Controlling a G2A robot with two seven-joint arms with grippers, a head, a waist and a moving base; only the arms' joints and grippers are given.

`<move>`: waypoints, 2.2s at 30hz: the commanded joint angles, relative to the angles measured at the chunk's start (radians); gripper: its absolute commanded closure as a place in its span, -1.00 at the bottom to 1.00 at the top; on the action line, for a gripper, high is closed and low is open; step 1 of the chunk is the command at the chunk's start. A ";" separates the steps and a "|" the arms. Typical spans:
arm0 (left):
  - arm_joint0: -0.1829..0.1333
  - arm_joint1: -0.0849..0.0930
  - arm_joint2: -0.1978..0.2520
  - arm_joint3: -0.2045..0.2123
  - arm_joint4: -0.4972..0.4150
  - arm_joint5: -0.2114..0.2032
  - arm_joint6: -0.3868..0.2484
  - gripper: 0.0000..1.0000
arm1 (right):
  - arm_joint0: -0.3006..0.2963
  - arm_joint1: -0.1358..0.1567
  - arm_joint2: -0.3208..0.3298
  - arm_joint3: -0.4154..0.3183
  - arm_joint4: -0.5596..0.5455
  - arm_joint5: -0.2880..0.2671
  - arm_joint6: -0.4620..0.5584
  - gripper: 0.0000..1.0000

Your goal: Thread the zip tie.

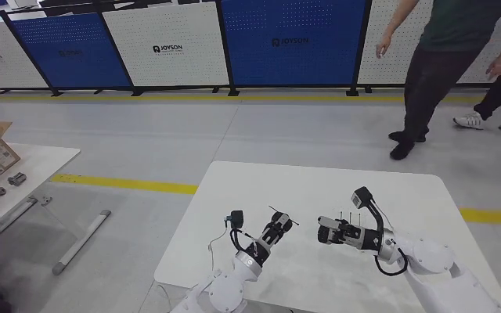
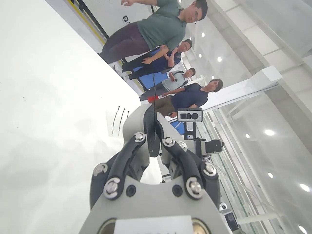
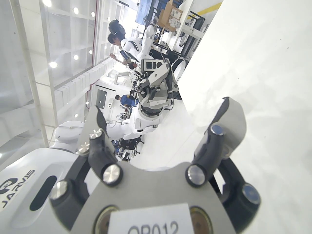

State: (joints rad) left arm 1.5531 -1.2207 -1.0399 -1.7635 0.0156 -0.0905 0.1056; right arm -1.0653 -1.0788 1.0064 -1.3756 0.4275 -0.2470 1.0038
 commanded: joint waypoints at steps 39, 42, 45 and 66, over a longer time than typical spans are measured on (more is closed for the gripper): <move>-0.095 -0.052 0.136 0.083 0.081 0.092 0.197 1.00 | 0.064 0.061 0.109 -0.083 -0.357 0.306 0.169 -1.00; -0.095 -0.052 0.136 0.083 0.081 0.092 0.197 1.00 | 0.064 0.061 0.109 -0.083 -0.357 0.306 0.169 -1.00; -0.095 -0.052 0.136 0.083 0.081 0.092 0.197 1.00 | 0.064 0.061 0.109 -0.083 -0.357 0.306 0.169 -1.00; -0.095 -0.052 0.136 0.083 0.081 0.092 0.197 1.00 | 0.246 0.056 -0.028 -0.037 -0.754 0.454 0.262 -1.00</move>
State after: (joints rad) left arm 1.4585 -1.2727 -0.9035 -1.6809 0.0961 0.0018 0.3027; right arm -0.8436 -1.0155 1.0051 -1.4383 -0.3268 0.2093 1.2604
